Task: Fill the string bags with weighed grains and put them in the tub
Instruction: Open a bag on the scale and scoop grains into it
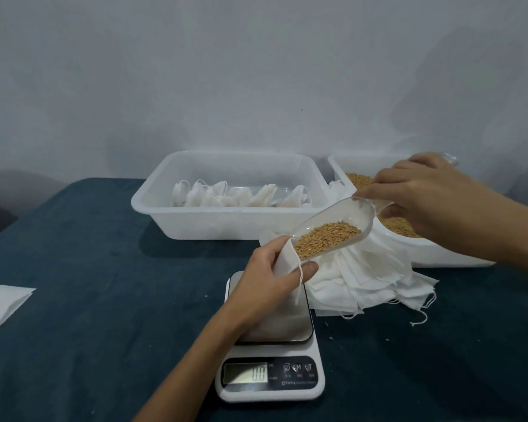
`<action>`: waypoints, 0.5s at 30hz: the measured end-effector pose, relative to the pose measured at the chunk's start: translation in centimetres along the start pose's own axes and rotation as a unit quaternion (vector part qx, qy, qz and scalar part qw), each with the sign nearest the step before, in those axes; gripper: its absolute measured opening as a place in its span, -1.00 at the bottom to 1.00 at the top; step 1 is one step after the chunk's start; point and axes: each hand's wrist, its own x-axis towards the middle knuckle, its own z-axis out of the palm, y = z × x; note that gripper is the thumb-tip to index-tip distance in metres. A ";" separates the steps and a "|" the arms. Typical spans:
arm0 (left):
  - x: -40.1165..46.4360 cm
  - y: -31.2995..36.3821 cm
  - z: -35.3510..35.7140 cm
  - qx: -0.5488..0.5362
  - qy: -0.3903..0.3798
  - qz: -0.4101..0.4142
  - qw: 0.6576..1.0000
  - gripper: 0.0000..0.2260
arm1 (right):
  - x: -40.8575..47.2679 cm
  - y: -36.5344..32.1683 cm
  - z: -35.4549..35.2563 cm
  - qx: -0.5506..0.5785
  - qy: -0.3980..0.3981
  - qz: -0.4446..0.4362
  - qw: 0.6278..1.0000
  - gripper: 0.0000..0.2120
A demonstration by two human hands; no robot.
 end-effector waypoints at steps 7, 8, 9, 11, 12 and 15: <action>0.0 0.0 -0.1 -0.003 0.006 0.011 1.000 -0.77 | 0.2 0.0 0.4 0.007 0.008 0.003 1.000 -0.59; 0.0 0.0 -0.1 -0.003 0.008 0.010 1.000 -0.76 | 0.2 0.0 0.4 0.007 0.008 0.004 1.000 -0.59; 0.0 0.0 -0.1 -0.004 0.010 0.008 1.000 -0.74 | 0.2 0.1 0.5 0.007 0.007 0.004 1.000 -0.58; 0.0 -0.1 -0.1 -0.009 0.015 0.005 1.000 -0.73 | 0.4 0.1 0.5 0.002 0.006 0.000 1.000 -0.57; 0.0 -0.1 -0.1 -0.012 0.018 0.004 1.000 -0.73 | 0.5 0.1 0.6 -0.001 0.007 -0.003 1.000 -0.57; 0.0 -0.1 -0.1 -0.014 0.031 0.006 0.999 -0.76 | 0.9 0.3 0.7 -0.011 0.014 -0.011 1.000 -0.55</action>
